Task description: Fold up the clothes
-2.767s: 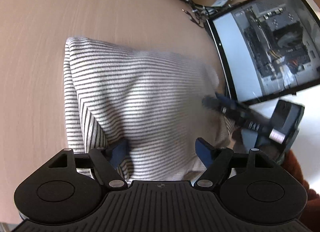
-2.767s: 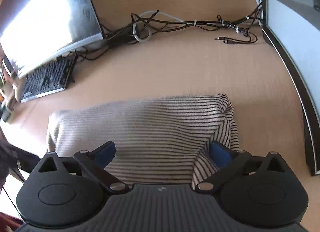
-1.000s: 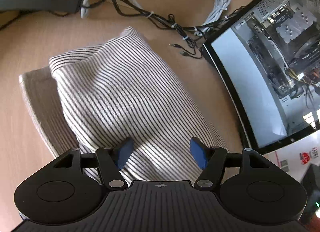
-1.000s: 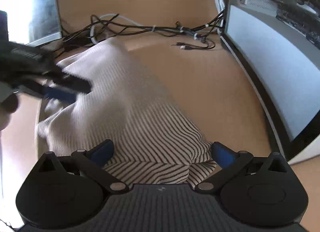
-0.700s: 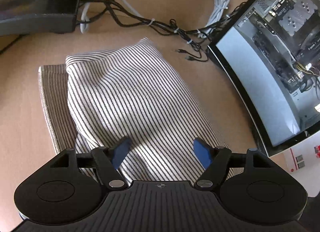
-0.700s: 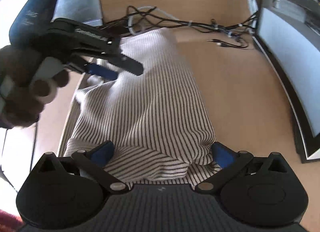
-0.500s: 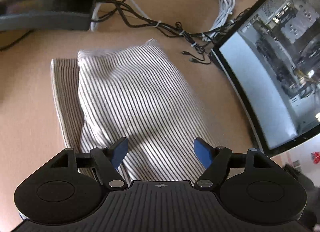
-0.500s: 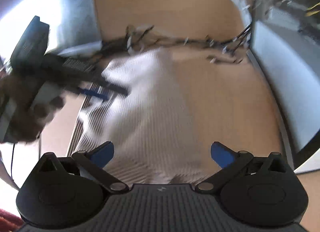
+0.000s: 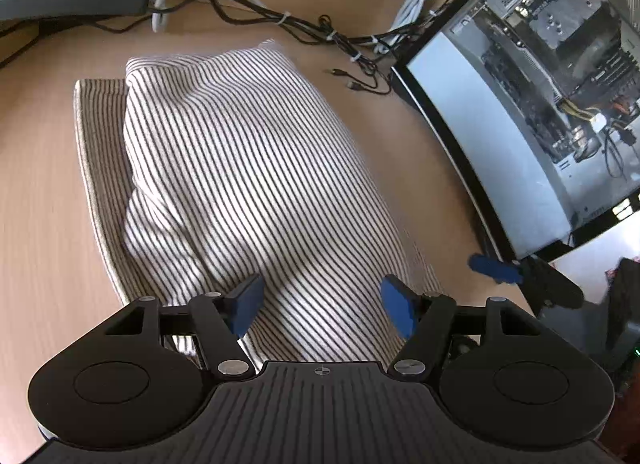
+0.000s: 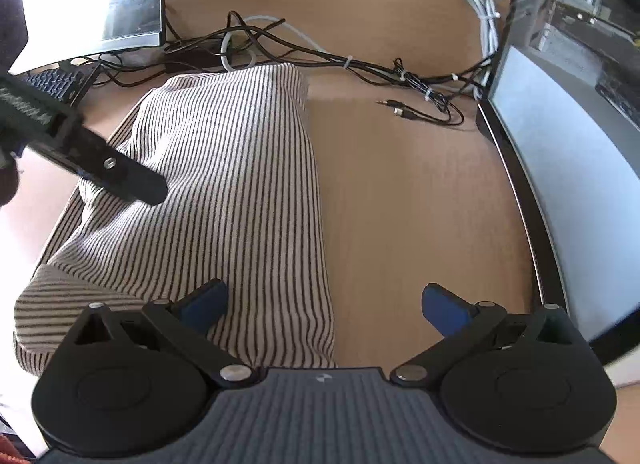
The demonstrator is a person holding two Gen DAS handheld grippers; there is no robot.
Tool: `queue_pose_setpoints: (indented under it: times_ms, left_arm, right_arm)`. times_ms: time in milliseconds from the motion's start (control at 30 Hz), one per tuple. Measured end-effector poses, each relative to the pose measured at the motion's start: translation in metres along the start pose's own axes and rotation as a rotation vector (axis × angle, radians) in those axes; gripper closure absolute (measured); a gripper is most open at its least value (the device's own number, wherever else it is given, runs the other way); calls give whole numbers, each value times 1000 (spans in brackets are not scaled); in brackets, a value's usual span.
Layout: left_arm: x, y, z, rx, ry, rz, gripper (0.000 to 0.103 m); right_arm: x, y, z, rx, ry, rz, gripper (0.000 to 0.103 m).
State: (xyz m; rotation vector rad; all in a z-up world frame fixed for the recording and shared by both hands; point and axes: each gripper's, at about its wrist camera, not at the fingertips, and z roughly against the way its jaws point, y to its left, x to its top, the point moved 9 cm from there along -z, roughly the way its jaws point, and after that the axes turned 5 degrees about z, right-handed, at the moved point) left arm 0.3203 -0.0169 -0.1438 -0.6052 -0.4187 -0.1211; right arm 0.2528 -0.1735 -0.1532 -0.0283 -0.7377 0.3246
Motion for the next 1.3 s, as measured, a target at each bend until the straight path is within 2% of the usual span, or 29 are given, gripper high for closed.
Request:
queue_pose_setpoints:
  times_ms: [133, 267, 400, 533, 667, 767, 833, 933, 1067, 1133, 1200, 1300]
  left_arm:
    - [2, -6, -6, 1, -3, -31, 26]
    - [-2, -10, -5, 19, -17, -86, 27]
    - [-14, -3, 17, 53, -36, -78, 27]
    - [-29, 7, 42, 98, -84, -107, 27]
    - [-44, 17, 68, 142, -132, -136, 23]
    - [-48, 27, 76, 217, -143, -174, 22]
    - [-52, 31, 77, 217, -137, -184, 22]
    - [-56, 34, 75, 211, -127, -213, 22]
    - [-59, 32, 76, 234, -137, -259, 22]
    - [-60, 31, 77, 242, -141, -257, 22]
    - [-63, 28, 80, 253, -151, -265, 21]
    - [-69, 24, 80, 275, -156, -264, 21]
  right_arm:
    - [-9, 4, 8, -27, 2, -22, 0]
    - [-16, 23, 18, 0, 17, -57, 0]
    - [-19, 49, 26, 38, 22, -46, 0]
    - [-14, 58, 34, 42, 32, -31, 0]
    - [0, 59, 52, -21, -16, -37, 0]
    - [0, 71, 55, -65, -20, -18, 0]
    - [-6, 86, 49, -97, -2, 12, 0]
    - [-10, 98, 41, -200, -21, 71, 0]
    - [-4, 98, 41, -220, 43, 70, 0]
    - [2, 101, 49, -238, 18, 125, 0]
    - [7, 105, 61, -215, -56, 124, 0]
    - [-4, 108, 53, -140, -35, 123, 0]
